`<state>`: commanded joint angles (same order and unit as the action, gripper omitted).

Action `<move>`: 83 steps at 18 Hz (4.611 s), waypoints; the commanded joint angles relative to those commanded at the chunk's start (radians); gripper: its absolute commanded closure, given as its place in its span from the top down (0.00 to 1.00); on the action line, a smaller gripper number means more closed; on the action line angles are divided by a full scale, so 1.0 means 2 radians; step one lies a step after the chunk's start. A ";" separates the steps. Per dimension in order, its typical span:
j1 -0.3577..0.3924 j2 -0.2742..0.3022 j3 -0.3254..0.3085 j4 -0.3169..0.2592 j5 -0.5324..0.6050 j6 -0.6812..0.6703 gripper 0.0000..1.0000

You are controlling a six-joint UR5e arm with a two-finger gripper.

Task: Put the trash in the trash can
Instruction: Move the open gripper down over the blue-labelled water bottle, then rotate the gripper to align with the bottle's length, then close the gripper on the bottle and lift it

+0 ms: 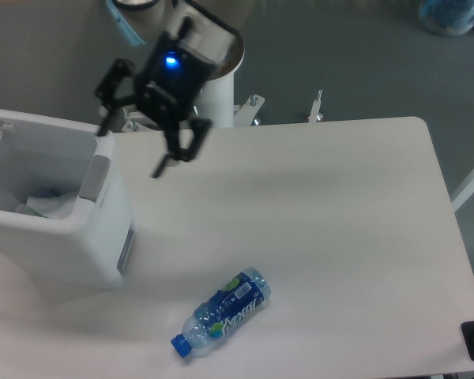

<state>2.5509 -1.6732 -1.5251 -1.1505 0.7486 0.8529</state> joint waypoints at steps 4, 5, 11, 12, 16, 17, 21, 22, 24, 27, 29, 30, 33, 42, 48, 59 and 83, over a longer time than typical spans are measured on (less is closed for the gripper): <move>0.004 -0.079 0.066 0.000 0.002 -0.002 1.00; 0.004 -0.096 0.074 0.000 0.011 -0.003 1.00; -0.015 -0.157 0.087 -0.001 0.102 0.004 1.00; -0.023 -0.166 0.091 -0.001 0.121 0.005 1.00; -0.053 -0.209 0.133 -0.003 0.196 0.006 1.00; -0.064 -0.218 0.142 -0.003 0.218 0.007 1.00; -0.097 -0.241 0.157 -0.009 0.281 0.008 1.00; -0.103 -0.244 0.157 -0.010 0.289 0.008 1.00; -0.119 -0.253 0.157 -0.011 0.314 0.008 1.00; -0.139 -0.272 0.157 -0.011 0.344 0.008 1.00; -0.150 -0.284 0.160 -0.017 0.360 0.008 1.00; -0.154 -0.286 0.161 -0.024 0.370 0.008 1.00; -0.166 -0.300 0.169 -0.040 0.385 0.008 1.00; -0.184 -0.341 0.193 -0.040 0.417 0.006 1.00; -0.185 -0.366 0.216 -0.039 0.421 0.002 1.00; -0.192 -0.384 0.225 -0.039 0.441 0.000 0.82; -0.117 -0.256 0.222 0.029 0.237 -0.061 0.33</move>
<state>2.3162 -2.1845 -1.0815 -1.0925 1.2229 0.7304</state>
